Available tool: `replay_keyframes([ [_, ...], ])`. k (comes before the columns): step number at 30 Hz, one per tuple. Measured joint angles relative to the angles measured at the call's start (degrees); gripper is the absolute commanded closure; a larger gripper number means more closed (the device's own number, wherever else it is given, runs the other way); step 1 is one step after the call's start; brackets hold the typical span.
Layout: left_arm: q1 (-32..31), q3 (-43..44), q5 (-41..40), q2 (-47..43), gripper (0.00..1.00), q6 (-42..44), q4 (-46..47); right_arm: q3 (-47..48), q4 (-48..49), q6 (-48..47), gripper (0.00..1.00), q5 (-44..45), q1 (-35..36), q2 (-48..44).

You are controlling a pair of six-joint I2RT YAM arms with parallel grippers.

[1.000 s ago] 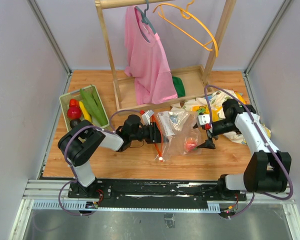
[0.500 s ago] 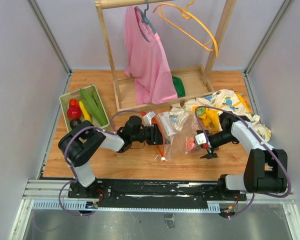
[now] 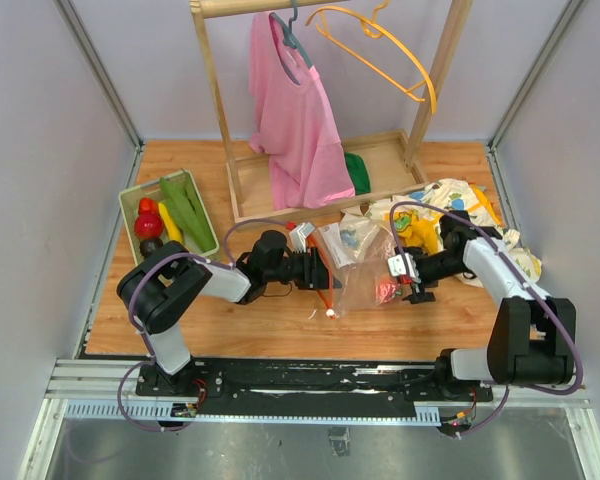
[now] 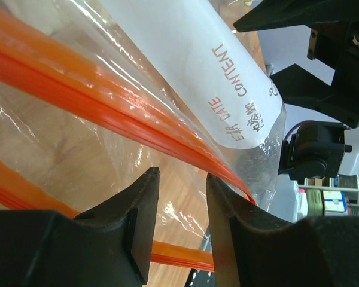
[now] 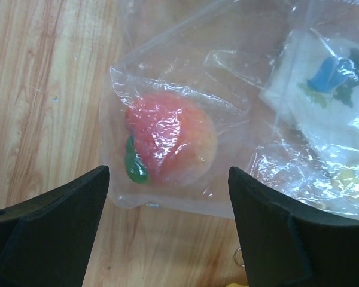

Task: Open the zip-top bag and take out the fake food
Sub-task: Pick up the fake fruit from the zipper food storage bag.

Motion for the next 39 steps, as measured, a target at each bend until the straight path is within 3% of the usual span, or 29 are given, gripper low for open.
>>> replay_keyframes([
  [17, -1.99, 4.02, 1.38, 1.36, 0.55, 0.52, 0.04, -1.92, 8.37, 2.58, 0.47, 5.73, 3.3, 6.43],
  [23, -3.26, 6.01, 1.53, 3.76, 0.45, 0.09, 0.07, -2.51, 10.19, 5.07, 0.67, 6.25, 5.46, 6.43],
  [29, -4.48, 7.02, 1.46, 5.14, 0.36, 0.09, -0.02, -2.78, 12.2, 10.51, 0.8, 6.23, 8.9, 6.43],
  [39, -4.76, 7.5, -0.33, 5.11, 0.35, 2.97, -3.3, -2.75, 14.32, 19.15, 0.94, 6.19, 11.19, 6.51],
])
